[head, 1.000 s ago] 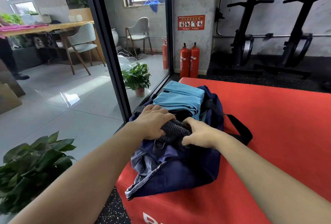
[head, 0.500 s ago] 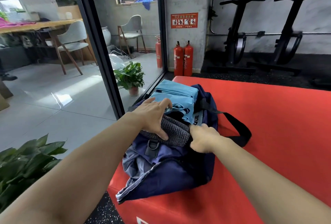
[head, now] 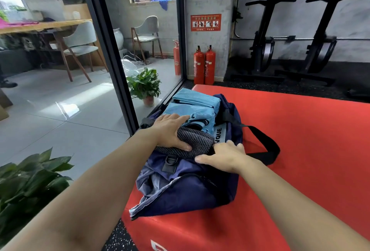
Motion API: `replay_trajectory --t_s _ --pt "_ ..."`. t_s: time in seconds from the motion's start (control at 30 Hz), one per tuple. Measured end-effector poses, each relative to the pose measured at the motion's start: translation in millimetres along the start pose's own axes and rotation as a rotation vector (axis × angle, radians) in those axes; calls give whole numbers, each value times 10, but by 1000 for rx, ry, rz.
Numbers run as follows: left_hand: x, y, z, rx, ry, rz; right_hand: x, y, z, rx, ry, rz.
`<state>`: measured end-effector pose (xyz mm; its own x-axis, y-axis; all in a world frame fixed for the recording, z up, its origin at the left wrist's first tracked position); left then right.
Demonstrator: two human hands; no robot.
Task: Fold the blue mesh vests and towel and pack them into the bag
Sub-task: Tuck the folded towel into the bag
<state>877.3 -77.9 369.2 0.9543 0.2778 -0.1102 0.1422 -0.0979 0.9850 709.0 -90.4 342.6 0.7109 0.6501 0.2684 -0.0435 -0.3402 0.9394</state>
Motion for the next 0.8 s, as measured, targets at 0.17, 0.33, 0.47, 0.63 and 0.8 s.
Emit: replay_trajectory --t_s 0.17,0.33,0.47,0.63,0.8 --pt "64 -29 -35 -4 30 -65 -17 -61 -2 -118 -45 140" --pt "15 -21 -35 8 33 -111 -167 50 -2 -263 18 237" --pt "-22 -122 -34 -26 66 -103 -143 23 40 -162 61 69" --pt "30 -101 -15 0 68 -126 -13 -65 51 -43 189 -115" --pt "44 -114 -5 20 57 -131 49 -129 36 93 241 -229"
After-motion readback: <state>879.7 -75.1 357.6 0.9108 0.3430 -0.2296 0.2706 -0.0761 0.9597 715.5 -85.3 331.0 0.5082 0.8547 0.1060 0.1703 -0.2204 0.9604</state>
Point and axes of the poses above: each hand's wrist, its own z-axis towards the middle knuckle, its own y-axis out of the back of the hand, x = y × z, the point moved 8 cm from there along z, towards the middle knuckle, and after that the axes turned 12 degrees about y, right-handed, at the moved point
